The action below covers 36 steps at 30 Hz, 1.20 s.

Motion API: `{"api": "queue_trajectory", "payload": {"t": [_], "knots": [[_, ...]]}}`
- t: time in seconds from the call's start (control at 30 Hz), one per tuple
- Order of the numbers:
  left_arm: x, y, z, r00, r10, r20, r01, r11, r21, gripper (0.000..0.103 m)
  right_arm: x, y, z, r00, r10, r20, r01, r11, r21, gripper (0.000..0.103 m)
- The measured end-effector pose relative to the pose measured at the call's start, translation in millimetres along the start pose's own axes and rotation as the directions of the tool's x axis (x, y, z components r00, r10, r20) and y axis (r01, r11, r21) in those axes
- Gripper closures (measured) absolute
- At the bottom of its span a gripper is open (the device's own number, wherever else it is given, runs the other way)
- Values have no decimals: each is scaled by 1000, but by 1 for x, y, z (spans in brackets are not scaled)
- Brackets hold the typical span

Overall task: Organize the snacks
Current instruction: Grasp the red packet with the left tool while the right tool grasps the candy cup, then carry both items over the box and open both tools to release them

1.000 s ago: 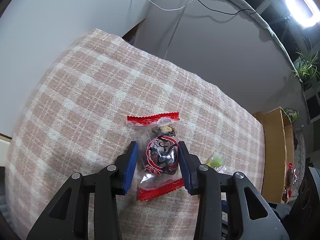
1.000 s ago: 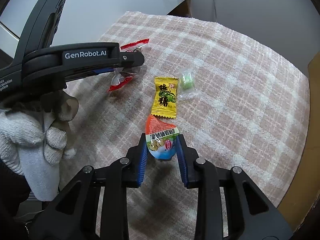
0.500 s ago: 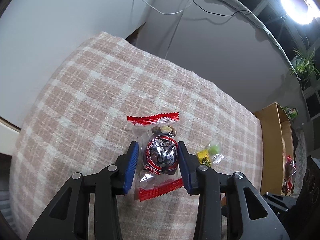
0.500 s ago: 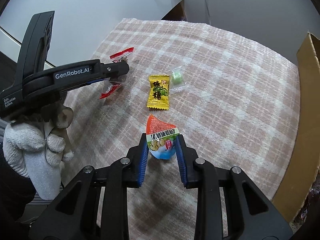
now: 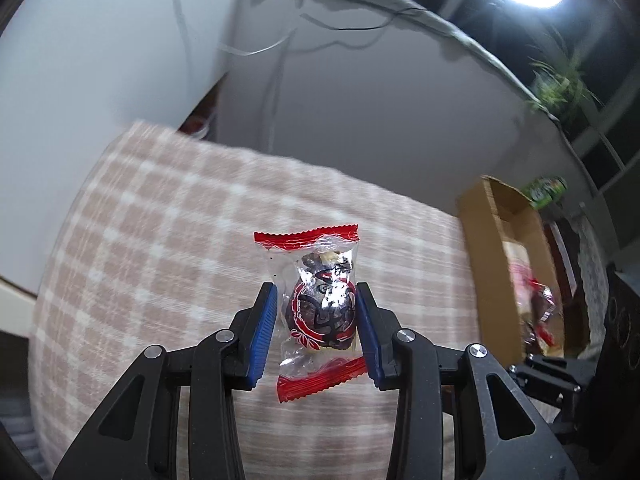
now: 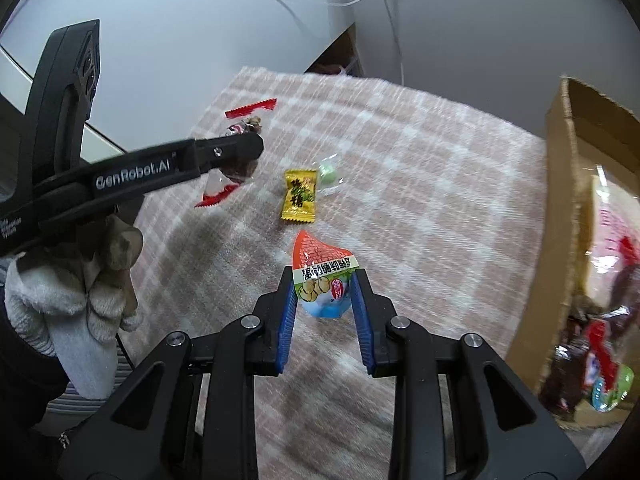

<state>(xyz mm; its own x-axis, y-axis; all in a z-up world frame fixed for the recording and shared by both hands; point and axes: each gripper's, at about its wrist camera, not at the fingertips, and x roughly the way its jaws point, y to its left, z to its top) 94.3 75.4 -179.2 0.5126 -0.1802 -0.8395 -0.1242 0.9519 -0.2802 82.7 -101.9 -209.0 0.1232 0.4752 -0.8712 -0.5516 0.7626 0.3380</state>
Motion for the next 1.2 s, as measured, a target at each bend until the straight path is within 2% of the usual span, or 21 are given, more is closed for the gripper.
{"api": "queue_trajectory", "payload": {"t": [0.43, 0.67, 0.97, 1.2], "knots": [[-10, -65, 8, 996, -83, 21, 80, 987, 143, 66, -55, -33, -17, 995, -44, 85, 36, 995, 97, 75], [-10, -89, 3, 994, -113, 7, 110, 979, 171, 66, -83, -50, -32, 988, -81, 130, 60, 986, 155, 75], [7, -130, 8, 987, -160, -30, 163, 962, 221, 66, -126, -96, -60, 967, -177, 184, 122, 954, 275, 75], [27, -164, 25, 980, -190, -57, 198, 947, 252, 66, -148, -135, -68, 946, -243, 216, 159, 925, 346, 75]]}}
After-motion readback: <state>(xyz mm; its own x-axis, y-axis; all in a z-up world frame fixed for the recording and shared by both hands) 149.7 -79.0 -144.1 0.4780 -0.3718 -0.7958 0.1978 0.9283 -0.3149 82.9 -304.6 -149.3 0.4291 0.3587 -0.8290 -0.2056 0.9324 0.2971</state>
